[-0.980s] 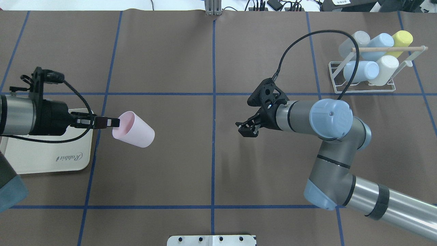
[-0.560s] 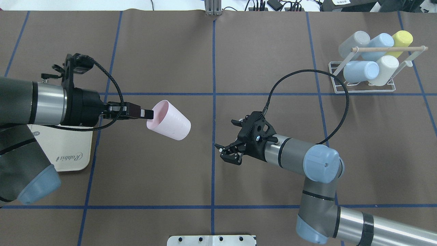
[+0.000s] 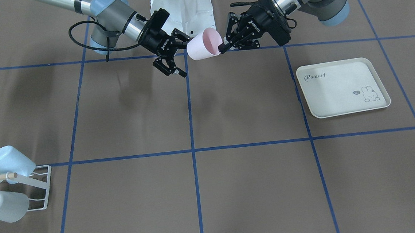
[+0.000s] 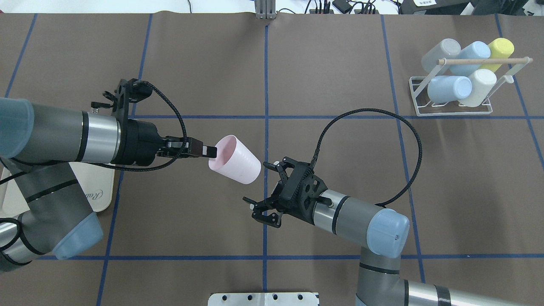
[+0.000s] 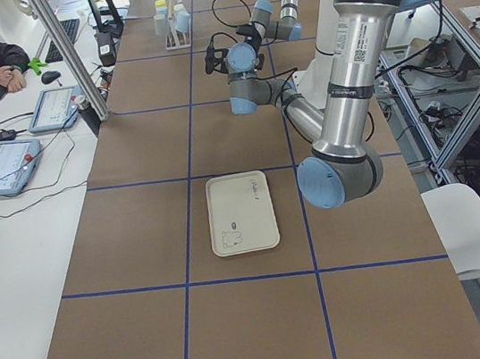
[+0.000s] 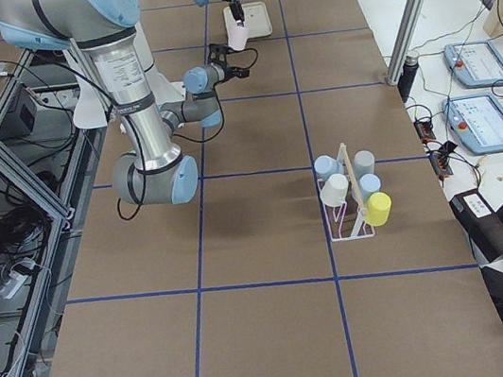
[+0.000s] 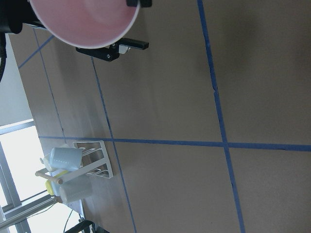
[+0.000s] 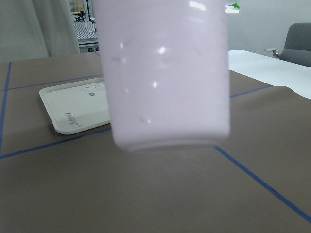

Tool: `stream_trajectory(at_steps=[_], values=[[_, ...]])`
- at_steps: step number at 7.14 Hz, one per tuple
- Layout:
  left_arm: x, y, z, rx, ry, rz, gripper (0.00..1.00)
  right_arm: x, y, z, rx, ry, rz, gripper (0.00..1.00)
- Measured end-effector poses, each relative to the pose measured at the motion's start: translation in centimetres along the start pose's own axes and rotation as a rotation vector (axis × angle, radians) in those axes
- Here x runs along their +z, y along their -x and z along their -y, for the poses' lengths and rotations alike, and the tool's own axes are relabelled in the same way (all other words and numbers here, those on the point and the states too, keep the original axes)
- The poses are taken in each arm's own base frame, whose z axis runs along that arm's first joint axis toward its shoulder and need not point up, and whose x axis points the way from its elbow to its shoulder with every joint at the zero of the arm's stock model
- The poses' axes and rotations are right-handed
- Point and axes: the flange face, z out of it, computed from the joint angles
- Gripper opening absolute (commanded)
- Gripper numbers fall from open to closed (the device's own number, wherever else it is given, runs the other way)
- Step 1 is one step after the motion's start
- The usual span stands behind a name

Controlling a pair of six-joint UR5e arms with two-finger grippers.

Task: Transfer IKEA cup to right arm and place on rack

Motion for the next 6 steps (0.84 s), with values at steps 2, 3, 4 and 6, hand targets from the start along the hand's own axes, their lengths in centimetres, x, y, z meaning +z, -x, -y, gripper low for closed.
stream_trajectory(at_steps=[2,3,4,6], values=[[1.2,-0.4,-0.8,-0.001,-0.001,-0.003,0.00,0.0,0.2,0.5,0.002,-0.013,0.001,0.98],[1.5,-0.2,-1.0,-0.003,0.000,0.000,0.00,-0.1,0.3,0.7,0.002,-0.017,0.000,0.98],[1.8,0.1,-1.0,-0.005,0.001,0.008,0.00,-0.2,0.3,1.0,0.003,-0.022,0.001,0.98],[2.3,0.9,-1.0,-0.011,0.003,0.022,0.00,-0.3,0.5,1.2,0.005,-0.028,0.003,0.98]])
